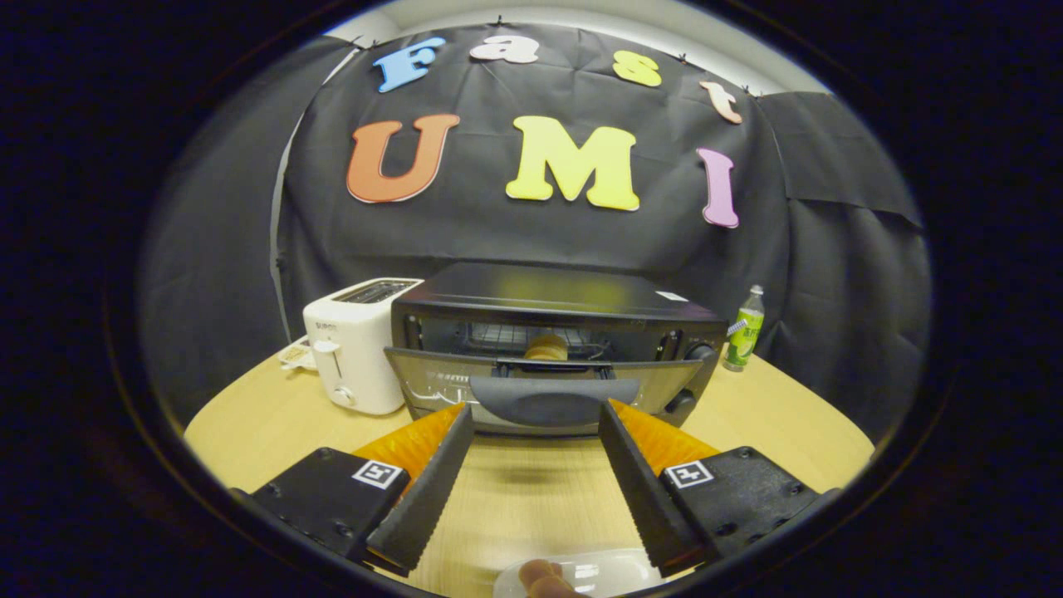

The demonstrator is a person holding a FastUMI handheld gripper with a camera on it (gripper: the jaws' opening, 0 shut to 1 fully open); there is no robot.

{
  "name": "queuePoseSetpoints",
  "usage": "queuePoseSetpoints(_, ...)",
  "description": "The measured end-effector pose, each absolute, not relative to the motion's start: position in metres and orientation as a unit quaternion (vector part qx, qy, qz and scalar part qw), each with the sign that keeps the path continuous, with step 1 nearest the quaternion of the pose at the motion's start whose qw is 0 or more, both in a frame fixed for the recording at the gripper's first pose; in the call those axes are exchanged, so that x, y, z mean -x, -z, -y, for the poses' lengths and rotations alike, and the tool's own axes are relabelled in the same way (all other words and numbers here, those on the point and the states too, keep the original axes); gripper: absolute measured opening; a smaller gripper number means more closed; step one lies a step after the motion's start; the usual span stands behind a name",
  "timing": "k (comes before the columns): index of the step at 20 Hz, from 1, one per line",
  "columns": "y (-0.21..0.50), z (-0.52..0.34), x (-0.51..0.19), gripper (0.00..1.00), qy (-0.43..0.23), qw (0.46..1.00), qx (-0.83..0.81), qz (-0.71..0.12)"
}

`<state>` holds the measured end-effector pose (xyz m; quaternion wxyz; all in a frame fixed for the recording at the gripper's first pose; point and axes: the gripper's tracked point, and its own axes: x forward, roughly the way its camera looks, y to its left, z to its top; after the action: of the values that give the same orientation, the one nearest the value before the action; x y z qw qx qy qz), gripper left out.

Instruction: Open the toaster oven, put the food inside, and close the toaster oven door.

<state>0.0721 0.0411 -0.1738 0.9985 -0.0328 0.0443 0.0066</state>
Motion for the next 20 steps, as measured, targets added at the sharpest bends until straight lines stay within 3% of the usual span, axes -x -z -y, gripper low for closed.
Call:
queuePoseSetpoints(10,0.166,-0.017,-0.026,1.0,-0.013,0.998,-0.009,-0.067)
queuePoseSetpoints(20,0.074,0.042,0.107,1.0,0.027,1.0,-0.008,0.013)
